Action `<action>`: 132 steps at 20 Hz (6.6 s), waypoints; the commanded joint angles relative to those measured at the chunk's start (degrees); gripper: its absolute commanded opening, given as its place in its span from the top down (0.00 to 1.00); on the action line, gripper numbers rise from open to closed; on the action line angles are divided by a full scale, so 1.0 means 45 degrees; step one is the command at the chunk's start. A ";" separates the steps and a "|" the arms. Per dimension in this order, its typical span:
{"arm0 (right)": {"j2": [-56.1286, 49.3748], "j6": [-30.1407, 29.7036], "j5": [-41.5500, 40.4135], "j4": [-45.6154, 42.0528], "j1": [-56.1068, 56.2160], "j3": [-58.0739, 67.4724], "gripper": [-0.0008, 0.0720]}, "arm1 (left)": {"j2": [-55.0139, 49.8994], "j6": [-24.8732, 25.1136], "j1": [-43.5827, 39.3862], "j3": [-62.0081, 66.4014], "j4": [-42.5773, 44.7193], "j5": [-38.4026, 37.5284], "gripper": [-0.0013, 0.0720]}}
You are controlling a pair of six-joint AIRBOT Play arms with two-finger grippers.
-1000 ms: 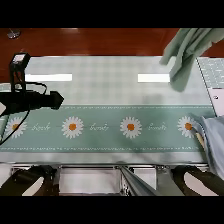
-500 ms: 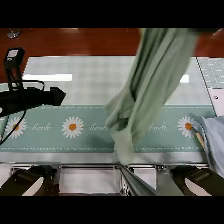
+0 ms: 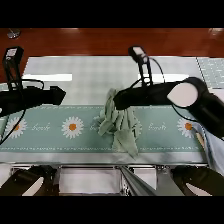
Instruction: Fold the shirts.
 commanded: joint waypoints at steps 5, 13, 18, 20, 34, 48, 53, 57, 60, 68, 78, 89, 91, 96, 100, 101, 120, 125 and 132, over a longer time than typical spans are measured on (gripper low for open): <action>-0.1379 0.2540 0.2535 -0.3983 -0.0515 -0.0738 0.13 | -0.0408 0.0170 -0.0117 -0.0559 -0.1020 -0.0364 0.03; 0.4022 0.2341 0.3619 -0.4114 -1.0661 -0.3079 0.14 | -0.2181 0.1501 0.0408 -0.3536 -0.4080 -0.1792 0.03; 0.6227 -0.1137 0.2633 0.4556 -1.1910 -0.8529 0.14 | -0.2429 0.3405 0.0126 -0.5819 -0.9923 0.2137 0.03; 0.6314 -0.1132 0.2501 0.4949 -1.0992 -0.9131 0.14 | -0.2909 0.4085 -0.0758 -0.6023 -1.1035 0.3283 0.03; 0.6309 0.0049 0.1137 0.4517 -0.8650 -0.9228 0.14 | -0.7305 0.4235 -0.4022 -0.3657 -1.2400 0.6013 0.74; 0.1530 -0.2803 -0.1486 0.8514 -0.4896 -0.7082 0.14 | -0.7334 0.6081 -0.2555 -0.3002 -1.2400 0.3677 0.96; 0.0073 -0.4172 -0.0894 0.8553 -0.4857 -0.5727 0.95 | -0.7203 0.6489 -0.2312 -0.2948 -1.2390 0.3682 0.96; 0.0073 -0.3347 0.1326 0.6120 -0.6110 -0.1093 0.95 | -0.5416 0.6844 -0.0282 -0.1049 -1.2429 0.3162 0.96; 0.0068 -0.2132 0.1919 0.3113 -0.6732 0.4357 0.95 | -0.3580 0.6844 0.1423 0.2239 -1.2449 0.3157 0.96; 0.1545 -0.1666 0.7111 0.1229 -0.6771 1.3017 0.95 | -0.0369 0.6839 0.4813 1.0360 -1.1589 0.1477 0.96; 0.5731 -0.0248 1.1638 0.0719 -0.6776 1.0180 0.95 | 0.2433 0.5863 0.5265 1.0996 -0.8272 -0.2331 0.96; 0.7155 0.0112 0.4333 0.0806 -0.6776 -0.5382 0.95 | -0.2909 0.6742 0.3560 0.5644 -0.9622 -0.0656 0.96; 0.5581 0.0102 0.2438 0.0869 -0.6776 -0.5571 0.95 | -0.4629 0.6698 0.2754 0.5644 -0.9622 -0.0141 0.96; 0.0486 -0.0933 0.0078 0.2064 -0.6805 -0.3997 0.95 | -0.7587 0.5848 0.1472 0.5649 -0.9641 0.0403 0.96; -0.2540 -0.1875 0.2492 0.3458 -0.7674 -0.0481 0.12 | -0.8102 0.4765 0.1603 0.5697 -0.9598 -0.1015 0.03; -0.2812 -0.2108 0.3623 0.3181 -0.8072 0.0427 0.12 | -0.8102 0.5285 0.1914 0.5848 -0.9374 -0.2239 0.02; 0.5464 -0.2414 0.2467 0.4386 -1.3503 -0.9054 0.14 | -0.2283 0.4221 0.2030 -0.8155 -1.2439 -0.0151 0.02; 0.5464 -0.2137 0.2040 0.4396 -1.2803 -0.9054 0.14 | -0.3662 0.4347 -0.1044 -0.8131 -1.4707 0.3002 0.02; 0.5435 -0.2603 0.1753 0.4945 -1.2726 -0.9044 0.14 | -0.5124 0.5629 -0.2793 -0.6052 -1.5120 0.3968 0.52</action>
